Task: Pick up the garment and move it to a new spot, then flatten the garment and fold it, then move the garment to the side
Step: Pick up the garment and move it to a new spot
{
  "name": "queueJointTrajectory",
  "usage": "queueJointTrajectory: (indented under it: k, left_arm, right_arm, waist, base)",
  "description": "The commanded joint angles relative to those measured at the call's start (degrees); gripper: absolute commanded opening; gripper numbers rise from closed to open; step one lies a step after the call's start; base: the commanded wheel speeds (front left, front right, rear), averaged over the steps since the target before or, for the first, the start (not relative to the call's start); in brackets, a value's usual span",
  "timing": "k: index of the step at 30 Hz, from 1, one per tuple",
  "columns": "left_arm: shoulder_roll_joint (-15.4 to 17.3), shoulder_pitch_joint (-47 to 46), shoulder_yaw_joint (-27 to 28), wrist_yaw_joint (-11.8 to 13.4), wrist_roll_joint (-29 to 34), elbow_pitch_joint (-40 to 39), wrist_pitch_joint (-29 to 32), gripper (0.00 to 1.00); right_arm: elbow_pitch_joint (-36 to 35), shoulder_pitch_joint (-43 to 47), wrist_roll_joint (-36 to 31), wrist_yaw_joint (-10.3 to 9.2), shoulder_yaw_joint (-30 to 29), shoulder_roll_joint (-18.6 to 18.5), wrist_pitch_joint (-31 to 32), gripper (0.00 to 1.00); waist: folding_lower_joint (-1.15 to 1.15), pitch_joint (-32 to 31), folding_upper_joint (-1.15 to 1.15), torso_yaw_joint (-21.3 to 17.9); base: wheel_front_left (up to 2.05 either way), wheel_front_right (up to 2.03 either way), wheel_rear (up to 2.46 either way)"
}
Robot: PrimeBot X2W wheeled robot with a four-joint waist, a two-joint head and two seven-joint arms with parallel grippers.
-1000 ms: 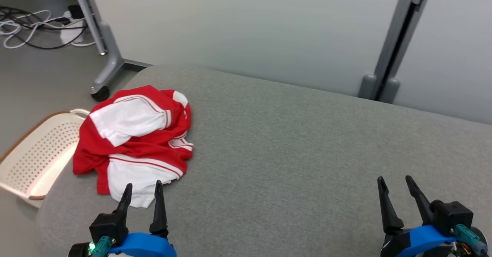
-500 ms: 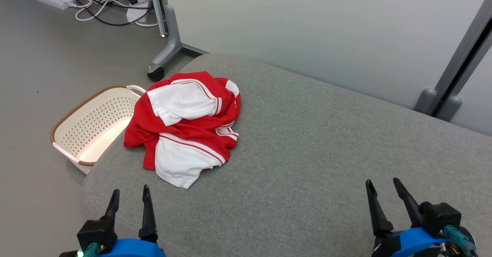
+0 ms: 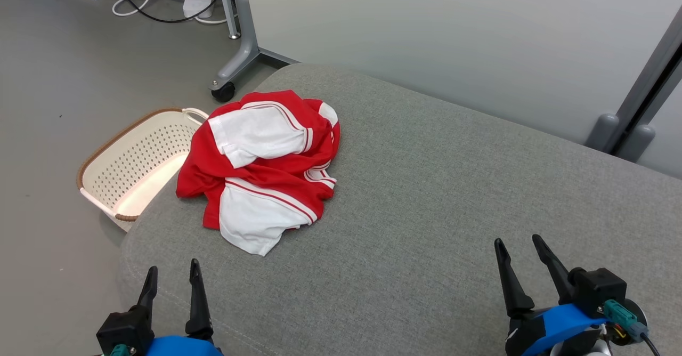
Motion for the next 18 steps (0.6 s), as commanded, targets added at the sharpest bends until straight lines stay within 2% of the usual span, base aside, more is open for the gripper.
queueJointTrajectory:
  k: [1,5,9,12,18]
  left_arm:
    - [0.2,0.0,0.1,0.2,-0.1,-0.2,-0.3,1.00]
    - [0.3,-1.3,-0.4,-0.2,-0.5,-0.6,0.6,1.00]
    - [0.8,-4.0,0.2,-1.6,-2.6,-2.6,3.2,1.00]
    - [2.5,-7.8,0.5,-3.4,-4.0,-4.2,7.6,1.00]
    - [6.0,-18.1,2.1,-4.7,-7.2,-8.2,18.3,1.00]
  right_arm:
    - [0.2,-0.4,0.2,0.01,-0.2,-0.3,-0.3,1.00]
    - [0.4,0.3,0.4,0.01,-0.9,-0.3,-0.6,1.00]
    - [0.2,0.8,0.6,0.01,-1.7,-0.3,-0.8,1.00]
    - [-0.1,0.9,0.7,0.01,-2.4,-0.3,-1.0,1.00]
    - [-1.3,0.3,0.6,0.01,-2.9,-0.3,-0.7,1.00]
  waist:
    - [0.00,0.0,0.00,0.0]
    - [0.00,0.1,0.00,-0.2]
    - [0.00,0.2,0.00,-0.2]
    - [0.00,0.5,0.00,-0.3]
    - [0.00,2.7,0.00,-1.7]
  base:
    - [0.00,0.00,0.00]
    - [0.00,0.00,0.00]
    - [0.00,0.00,0.00]
    - [0.00,0.00,0.00]
    - [0.00,0.00,0.00]
